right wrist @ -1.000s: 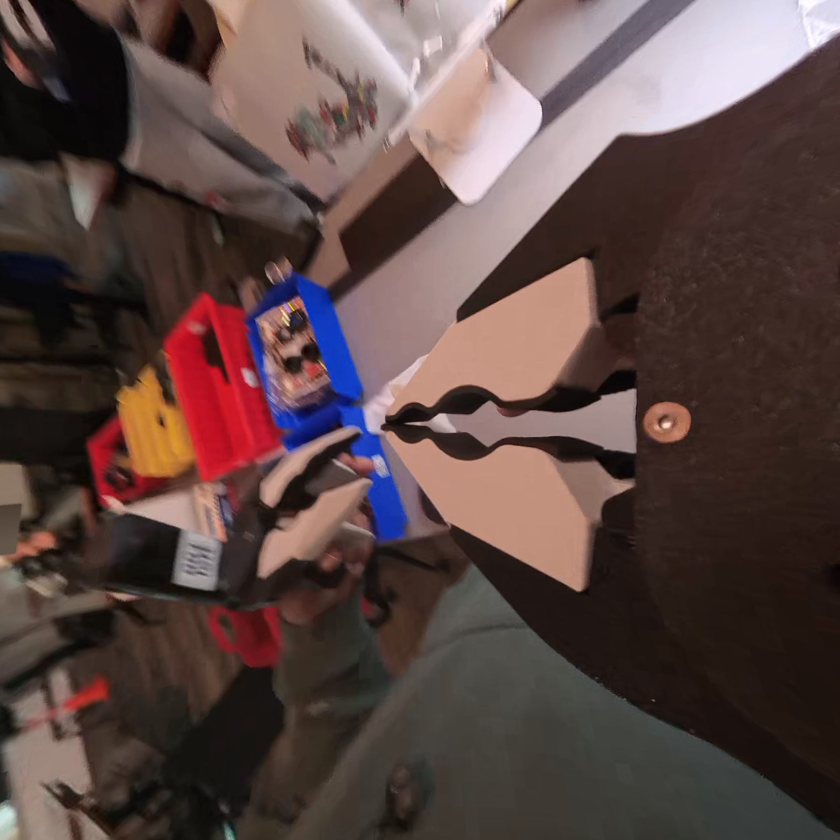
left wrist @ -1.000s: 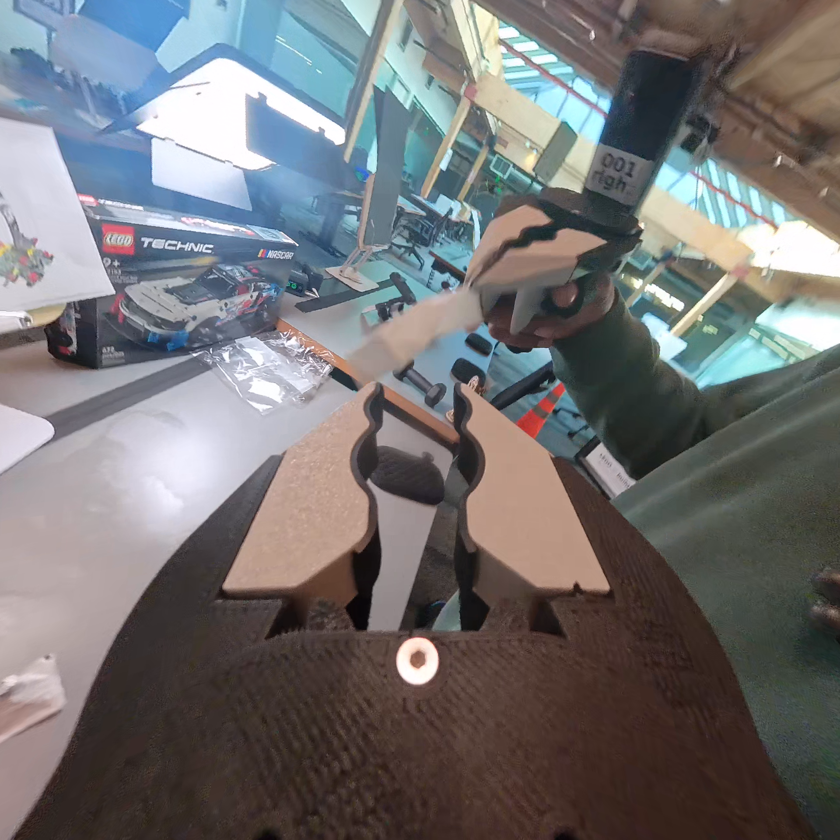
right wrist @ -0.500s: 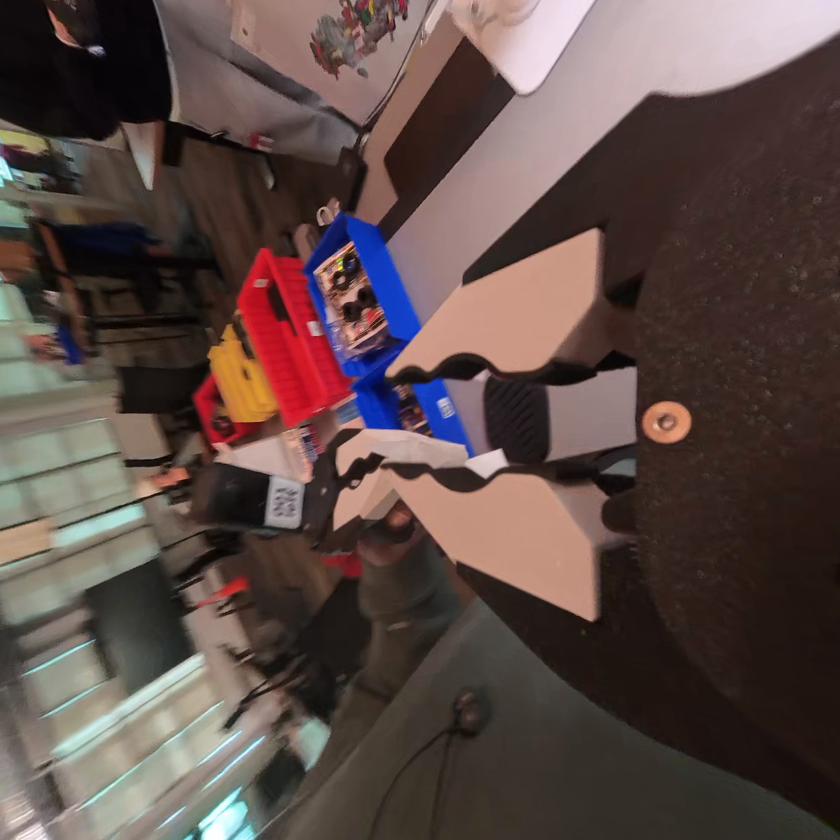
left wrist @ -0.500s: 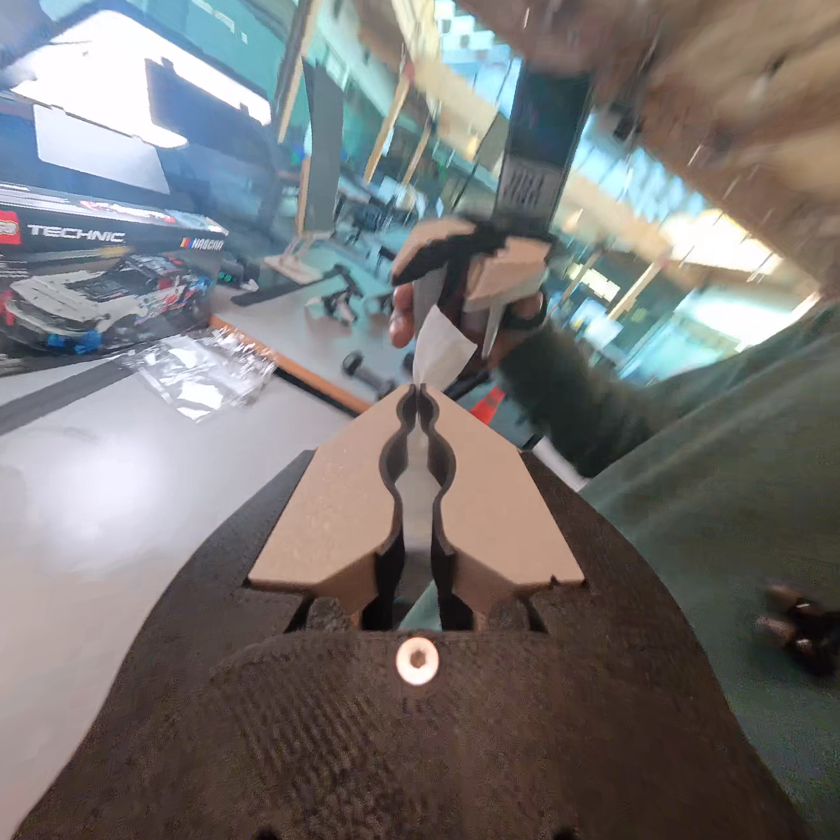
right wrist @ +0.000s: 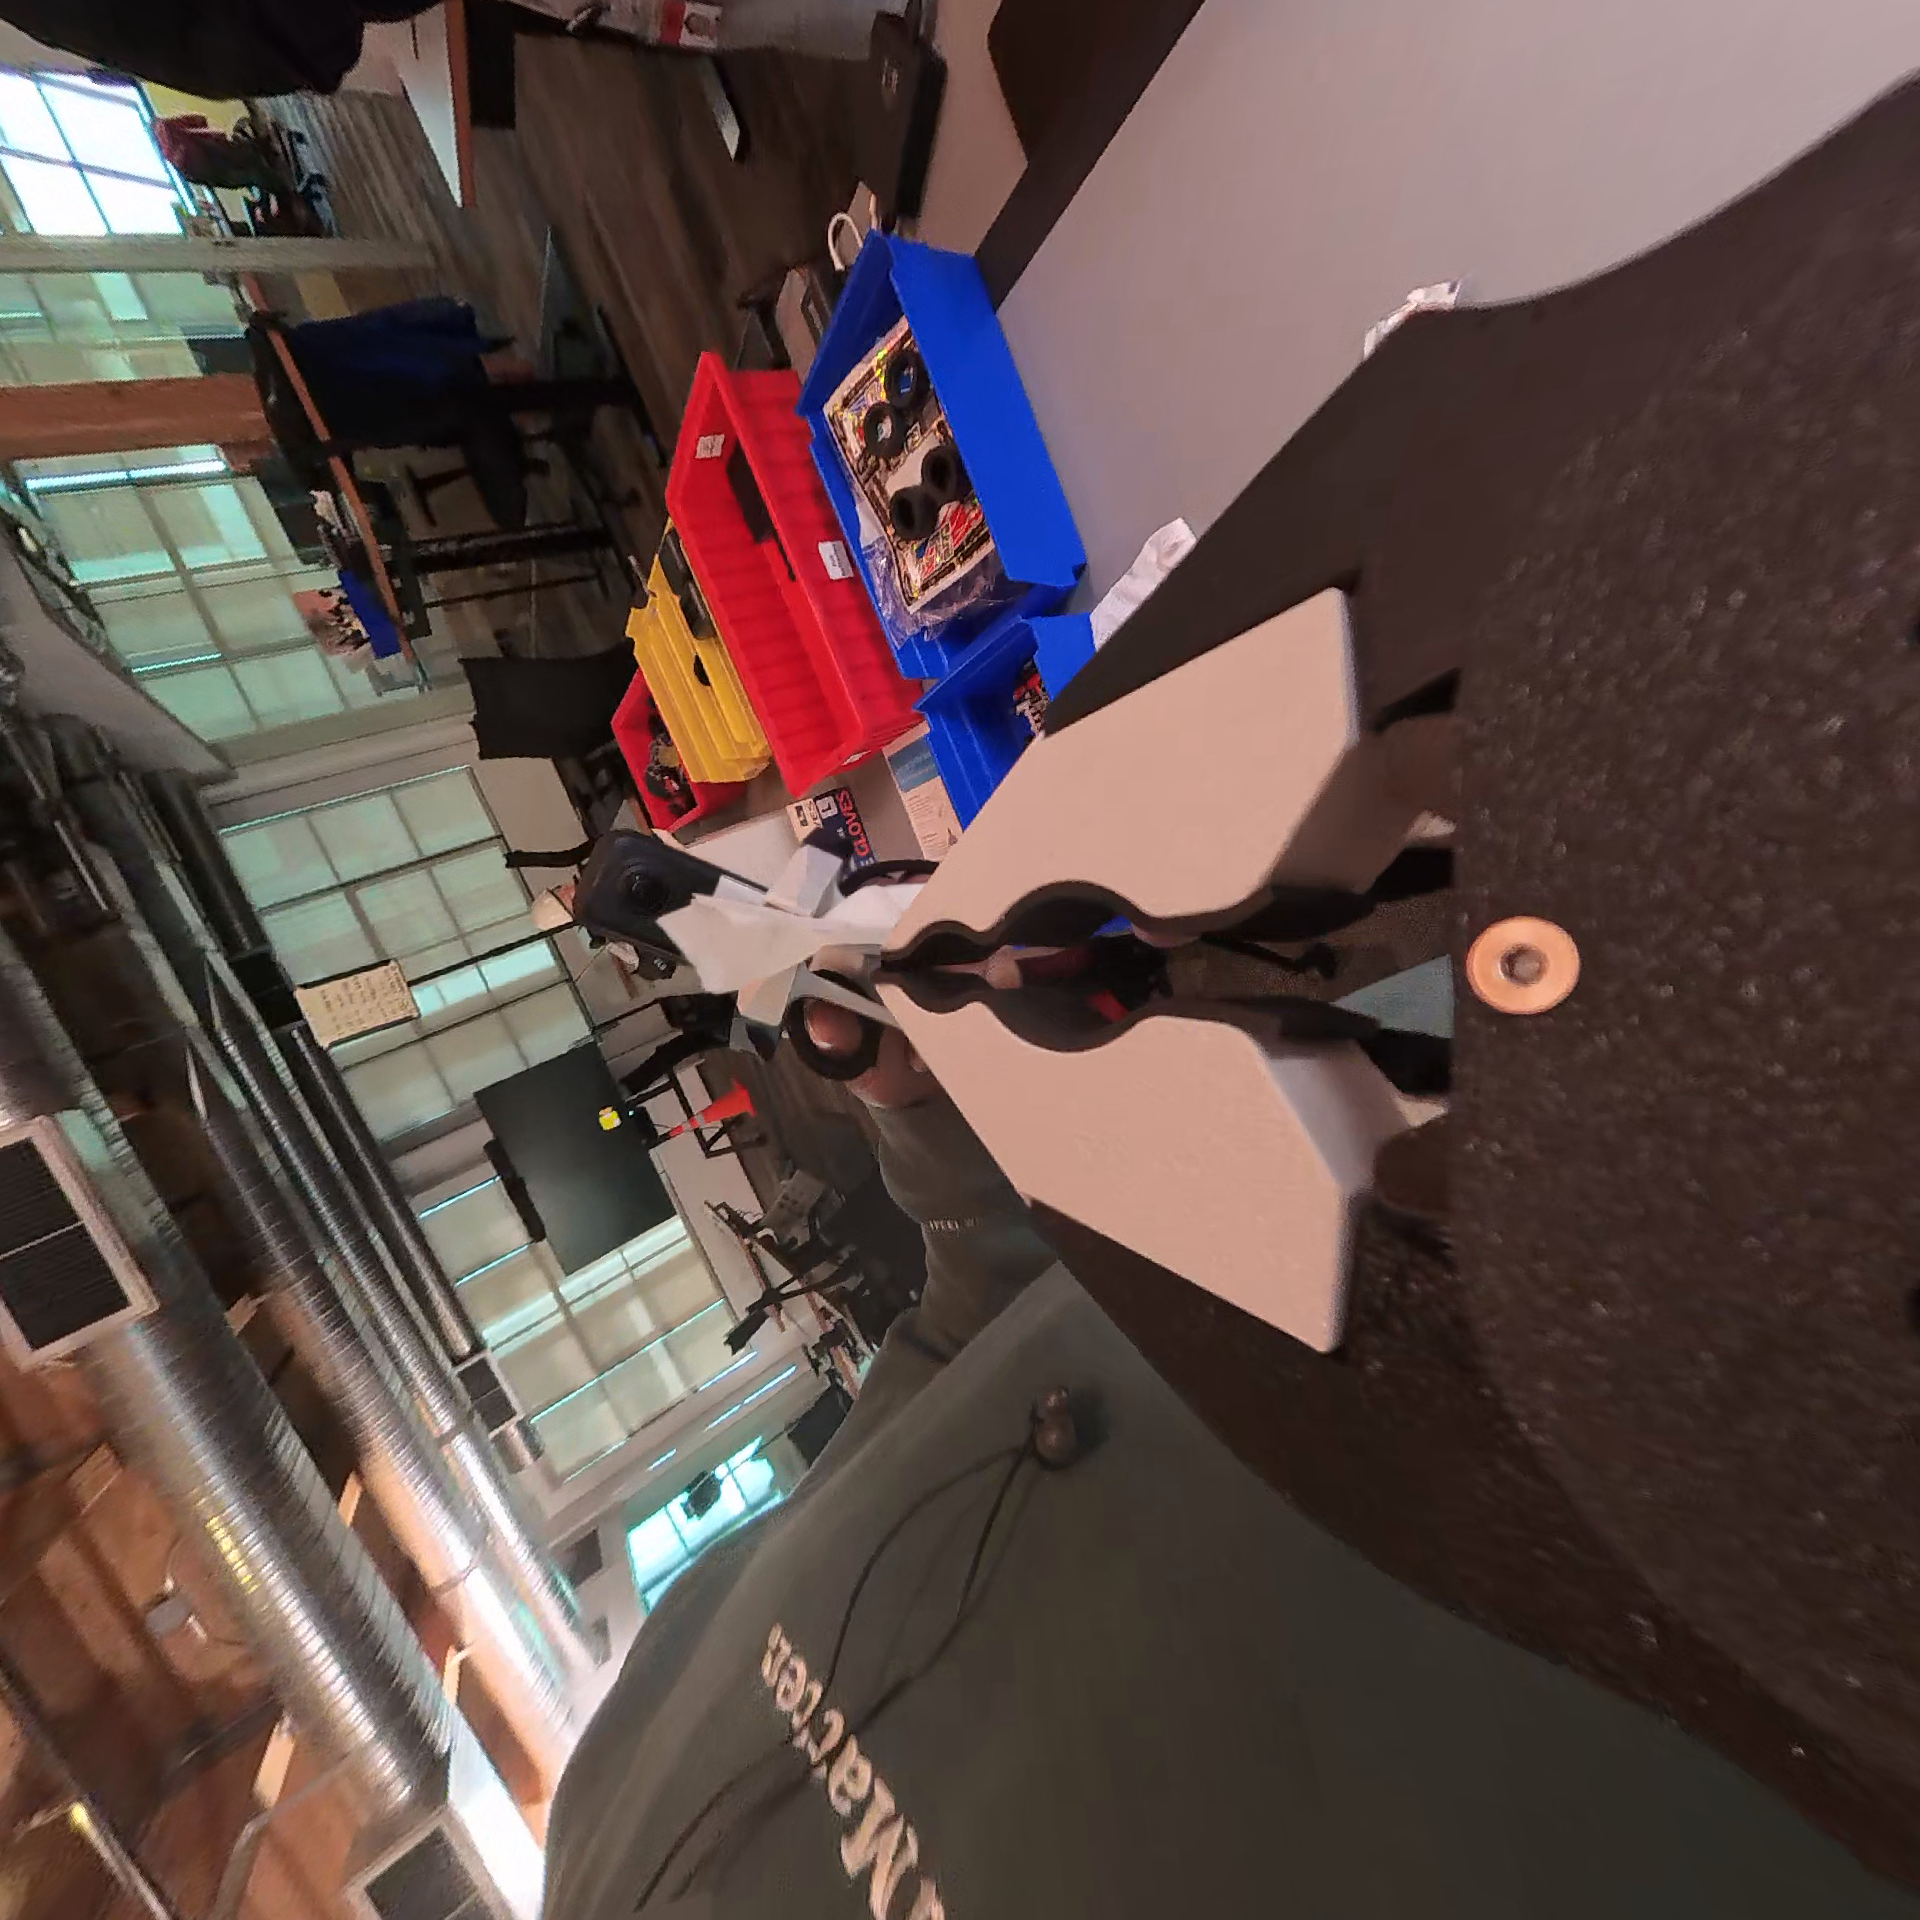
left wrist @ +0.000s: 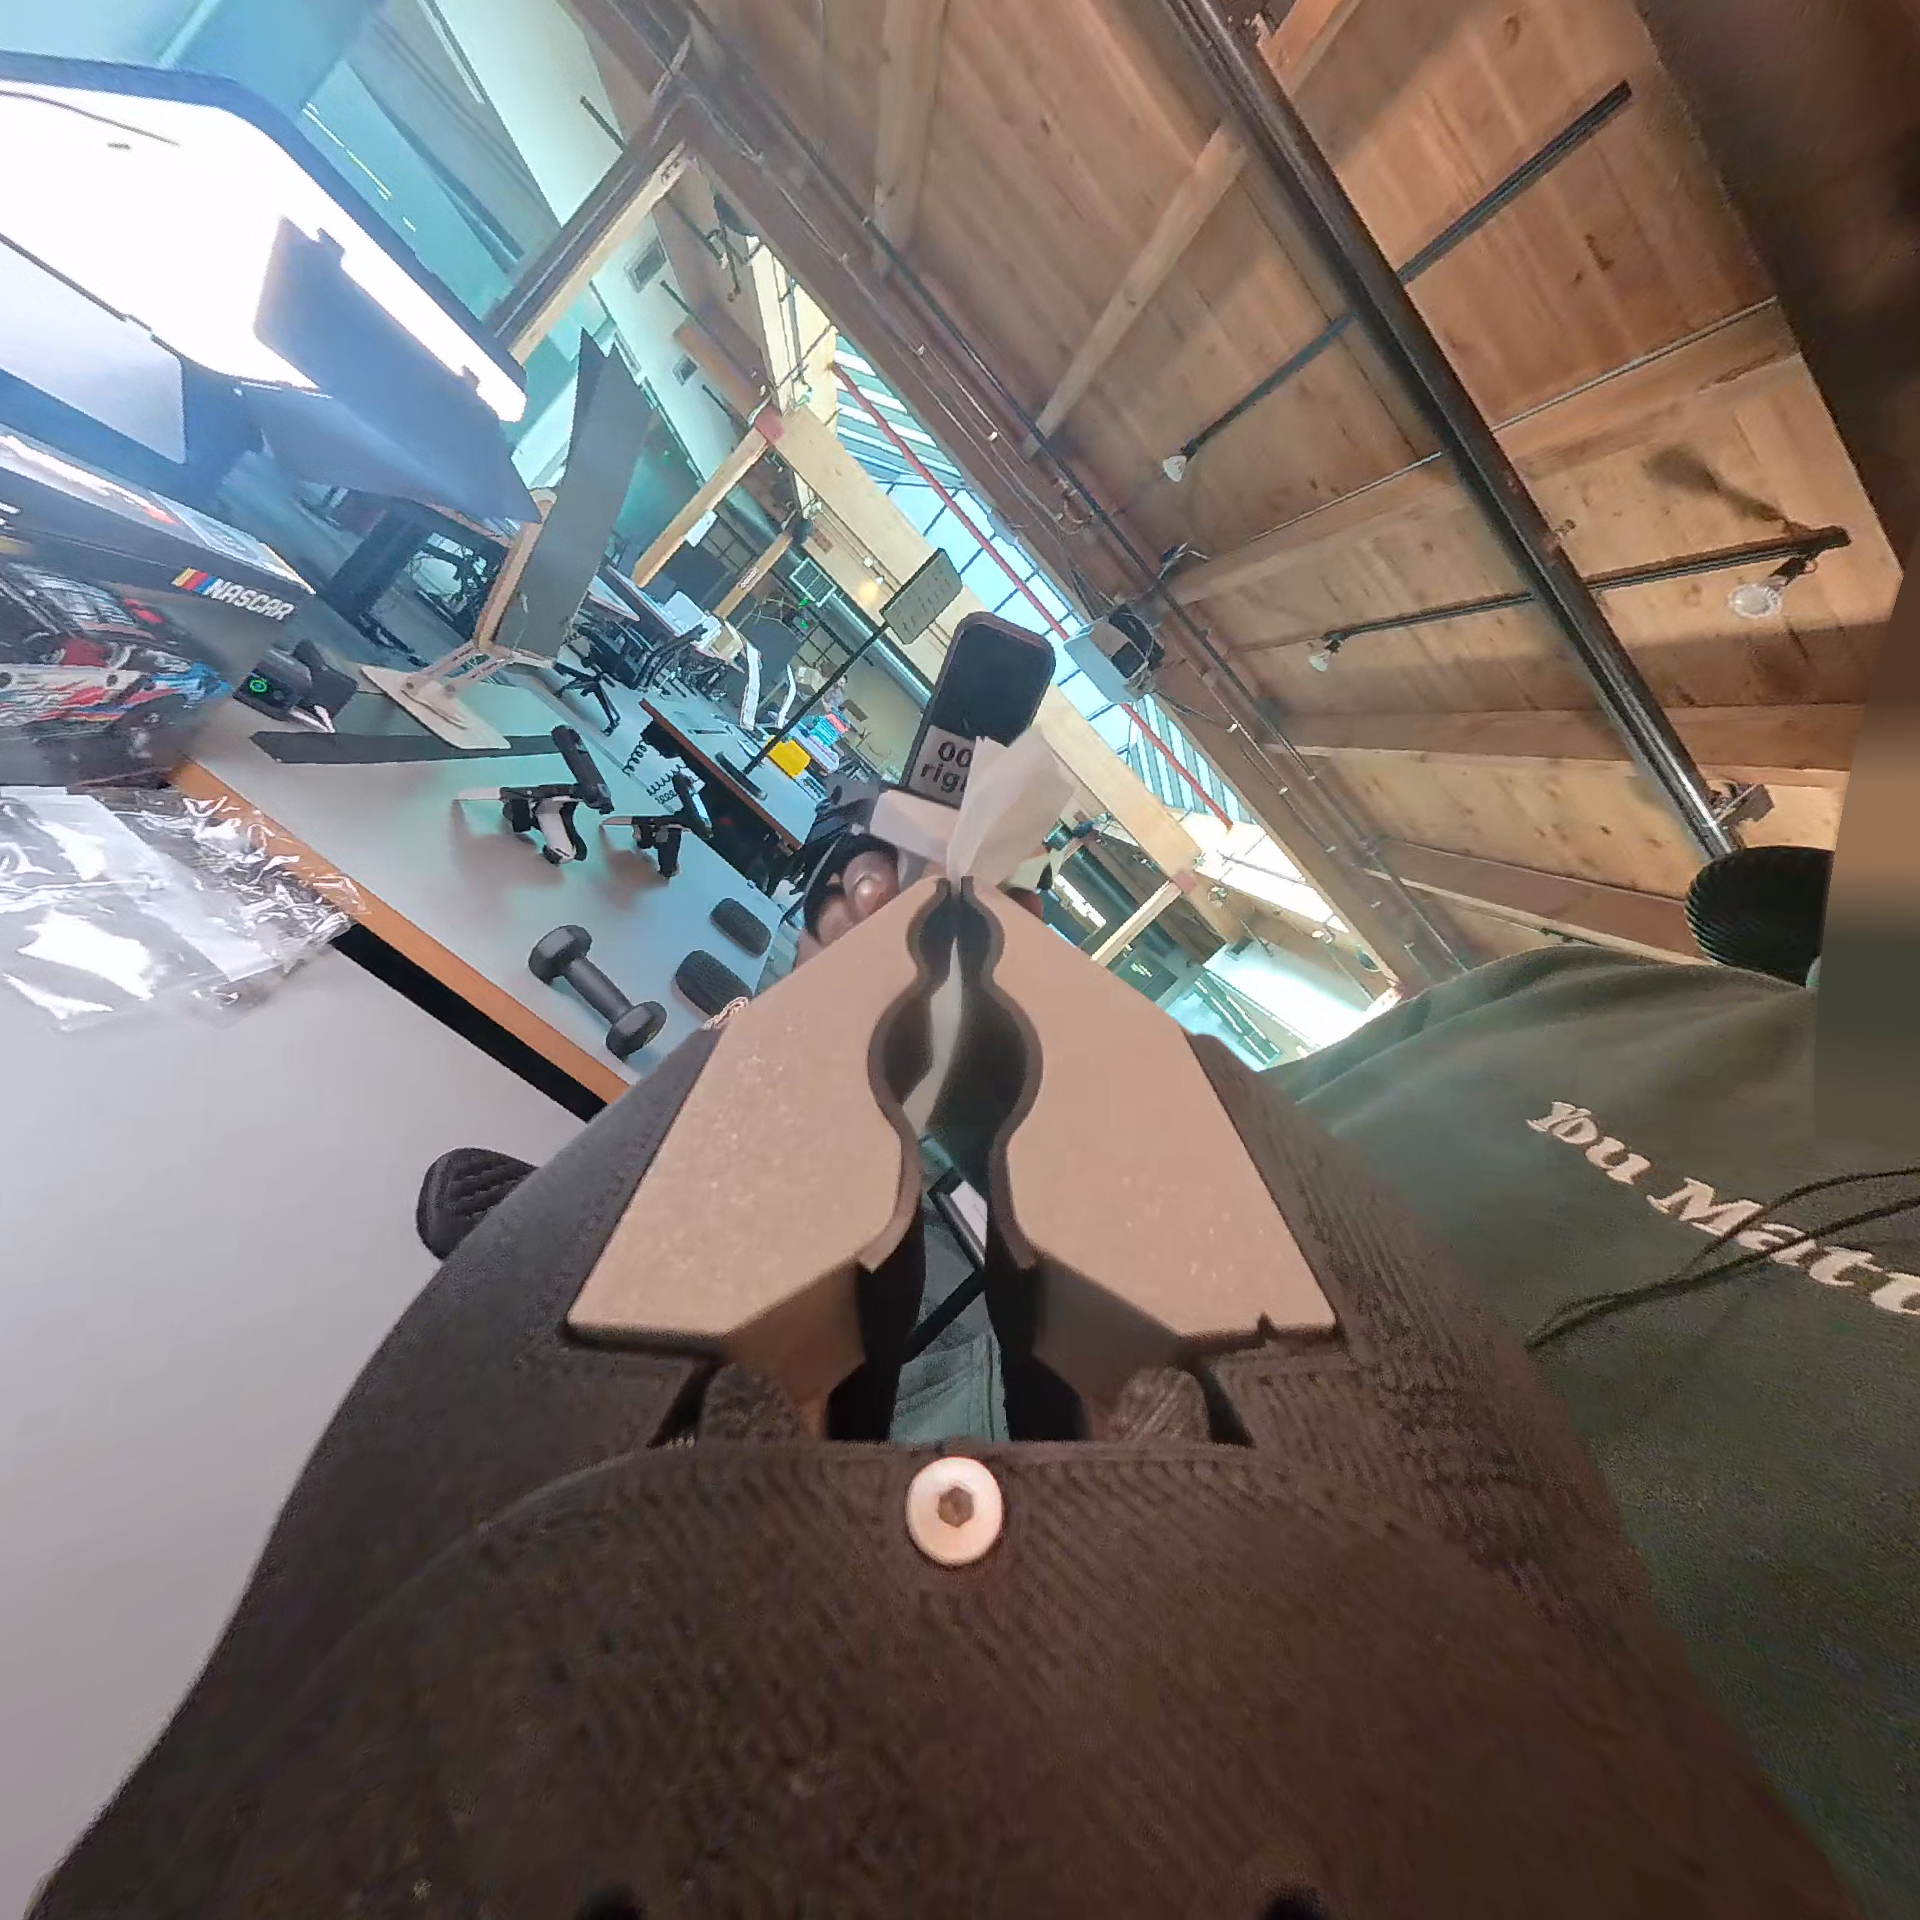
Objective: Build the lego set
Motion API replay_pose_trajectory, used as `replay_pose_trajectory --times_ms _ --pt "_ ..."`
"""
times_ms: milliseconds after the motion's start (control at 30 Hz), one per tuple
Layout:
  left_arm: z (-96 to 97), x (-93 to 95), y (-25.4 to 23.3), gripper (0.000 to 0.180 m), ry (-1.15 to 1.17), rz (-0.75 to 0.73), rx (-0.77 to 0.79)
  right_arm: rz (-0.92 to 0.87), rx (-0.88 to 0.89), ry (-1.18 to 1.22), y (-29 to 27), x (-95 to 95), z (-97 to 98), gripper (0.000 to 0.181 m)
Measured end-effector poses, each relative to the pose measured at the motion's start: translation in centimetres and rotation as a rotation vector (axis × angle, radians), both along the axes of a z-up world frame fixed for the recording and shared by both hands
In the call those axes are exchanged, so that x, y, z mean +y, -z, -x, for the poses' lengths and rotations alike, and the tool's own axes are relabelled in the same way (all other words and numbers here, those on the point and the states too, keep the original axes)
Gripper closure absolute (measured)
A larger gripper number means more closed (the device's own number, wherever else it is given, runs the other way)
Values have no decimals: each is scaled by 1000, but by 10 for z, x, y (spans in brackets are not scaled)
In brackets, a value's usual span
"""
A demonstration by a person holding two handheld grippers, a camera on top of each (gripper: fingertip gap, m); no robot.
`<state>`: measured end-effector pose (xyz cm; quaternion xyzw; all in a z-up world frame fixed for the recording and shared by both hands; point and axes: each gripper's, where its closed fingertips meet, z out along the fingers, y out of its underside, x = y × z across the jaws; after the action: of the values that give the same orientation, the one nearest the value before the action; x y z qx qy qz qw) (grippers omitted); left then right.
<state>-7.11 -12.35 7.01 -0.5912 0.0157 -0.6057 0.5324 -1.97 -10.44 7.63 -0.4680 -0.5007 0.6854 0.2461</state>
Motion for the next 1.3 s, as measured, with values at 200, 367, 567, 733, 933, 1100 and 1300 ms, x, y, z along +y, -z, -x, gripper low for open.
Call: replay_pose_trajectory --times_ms 200,367,567,733,933,1100,1300 --pt "-8 -8 -7 180 78 -26 -22 -57 -14 32 4 -7 12 157" --pt "-27 -13 -15 180 154 -54 -29 -58 71 -44 -9 -27 23 181" --pt "-20 -13 -16 180 111 -69 76 -117 4 -66 -5 -20 14 181" --pt "3 -16 -27 180 88 -72 94 -113 21 -16 -16 1 1 181" --pt "-14 -24 -45 180 222 -125 60 -97 152 -67 -40 -23 16 160" --pt "-34 -36 -58 180 355 -178 -7 -73 253 -216 -61 -45 11 167" --pt "-43 -45 -66 180 426 -217 -51 -65 296 -277 -73 -46 4 176"
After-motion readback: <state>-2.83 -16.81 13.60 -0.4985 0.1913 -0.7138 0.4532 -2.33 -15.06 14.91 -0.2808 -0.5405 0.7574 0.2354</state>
